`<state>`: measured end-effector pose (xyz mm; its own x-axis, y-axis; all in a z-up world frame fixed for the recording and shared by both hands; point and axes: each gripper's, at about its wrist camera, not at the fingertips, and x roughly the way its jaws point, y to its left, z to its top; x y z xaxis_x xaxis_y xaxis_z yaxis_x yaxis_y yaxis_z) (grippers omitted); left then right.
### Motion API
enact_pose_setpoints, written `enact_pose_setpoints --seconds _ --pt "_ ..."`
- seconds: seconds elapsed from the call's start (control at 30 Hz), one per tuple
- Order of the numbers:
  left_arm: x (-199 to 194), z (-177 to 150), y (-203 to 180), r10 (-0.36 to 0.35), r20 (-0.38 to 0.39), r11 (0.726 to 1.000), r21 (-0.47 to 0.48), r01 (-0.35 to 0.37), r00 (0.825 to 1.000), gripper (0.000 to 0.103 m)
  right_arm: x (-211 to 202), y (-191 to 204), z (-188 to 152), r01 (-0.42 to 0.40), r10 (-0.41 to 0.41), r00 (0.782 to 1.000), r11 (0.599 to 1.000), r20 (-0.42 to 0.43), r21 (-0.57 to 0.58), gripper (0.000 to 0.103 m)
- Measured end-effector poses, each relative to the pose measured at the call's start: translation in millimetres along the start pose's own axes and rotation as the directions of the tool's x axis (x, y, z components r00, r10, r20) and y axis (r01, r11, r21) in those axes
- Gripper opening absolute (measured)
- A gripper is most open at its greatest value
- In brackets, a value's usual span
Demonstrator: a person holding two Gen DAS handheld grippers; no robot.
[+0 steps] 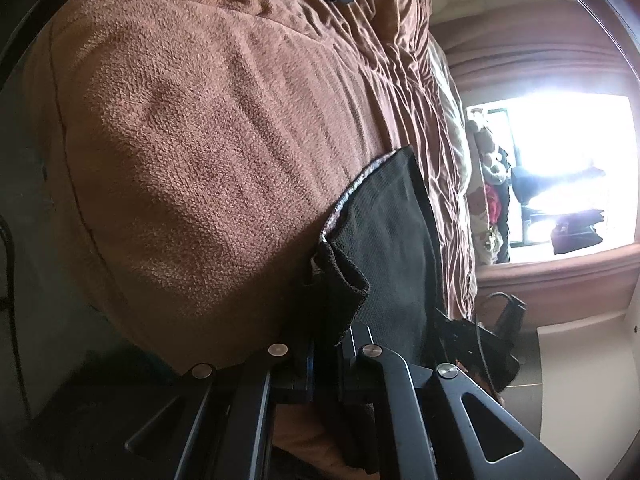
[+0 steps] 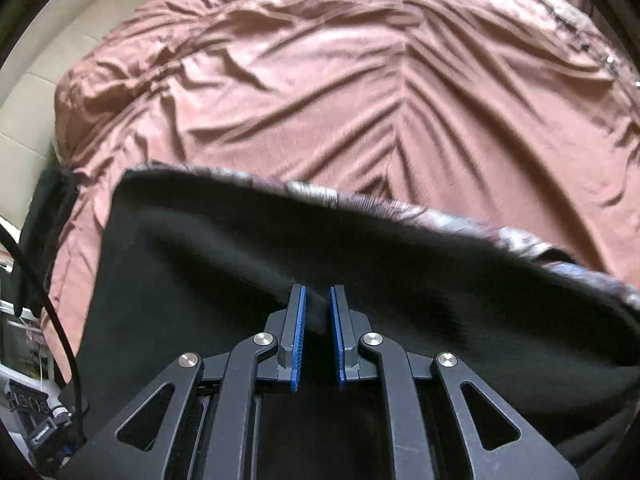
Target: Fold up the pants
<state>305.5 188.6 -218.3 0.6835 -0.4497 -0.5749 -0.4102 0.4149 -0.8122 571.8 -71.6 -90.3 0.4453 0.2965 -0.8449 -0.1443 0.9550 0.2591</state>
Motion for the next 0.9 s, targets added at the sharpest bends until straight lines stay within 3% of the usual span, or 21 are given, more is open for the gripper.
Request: enact_pose_setpoints --seconds 0.5,0.63,0.9 --pt "0.3 0.4 2.6 0.002 -0.007 1.000 -0.003 -0.002 1.000 0.007 34.1 2.9 49.1 0.134 -0.133 0.989 0.991 0.066 -0.005 0.004" --pt "1.2 1.6 2.6 -0.009 -0.008 1.000 -0.006 0.009 1.000 0.007 14.8 3.3 45.2 0.100 -0.099 0.992 0.995 0.076 -0.008 0.005" --pt "3.2 4.0 6.2 -0.059 0.003 0.998 -0.011 0.059 0.998 0.007 -27.7 2.5 5.8 0.008 -0.007 0.997 1.000 0.076 -0.012 0.005"
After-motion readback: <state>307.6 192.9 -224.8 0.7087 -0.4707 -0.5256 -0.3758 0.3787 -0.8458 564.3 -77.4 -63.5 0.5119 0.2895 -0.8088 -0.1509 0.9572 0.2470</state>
